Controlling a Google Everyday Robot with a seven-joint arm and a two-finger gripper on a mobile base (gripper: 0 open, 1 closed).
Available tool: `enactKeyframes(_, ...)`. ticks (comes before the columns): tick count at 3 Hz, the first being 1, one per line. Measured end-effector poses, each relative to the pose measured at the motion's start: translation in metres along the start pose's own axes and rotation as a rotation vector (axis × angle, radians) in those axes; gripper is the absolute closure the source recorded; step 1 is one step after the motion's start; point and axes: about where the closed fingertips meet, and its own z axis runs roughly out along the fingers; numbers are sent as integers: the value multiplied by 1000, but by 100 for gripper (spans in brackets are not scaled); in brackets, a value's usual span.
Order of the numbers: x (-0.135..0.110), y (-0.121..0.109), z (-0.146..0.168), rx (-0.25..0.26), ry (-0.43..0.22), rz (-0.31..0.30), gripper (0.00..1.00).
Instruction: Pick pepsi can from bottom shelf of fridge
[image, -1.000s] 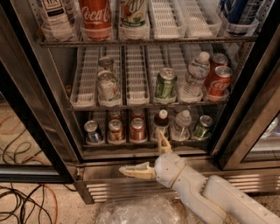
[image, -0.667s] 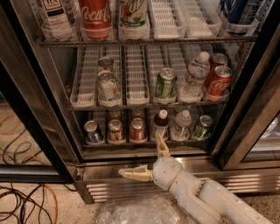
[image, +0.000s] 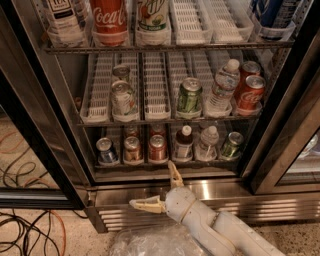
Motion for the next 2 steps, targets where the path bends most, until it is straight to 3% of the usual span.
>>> enactKeyframes(2, 0, 0, 0, 0, 0, 0, 0)
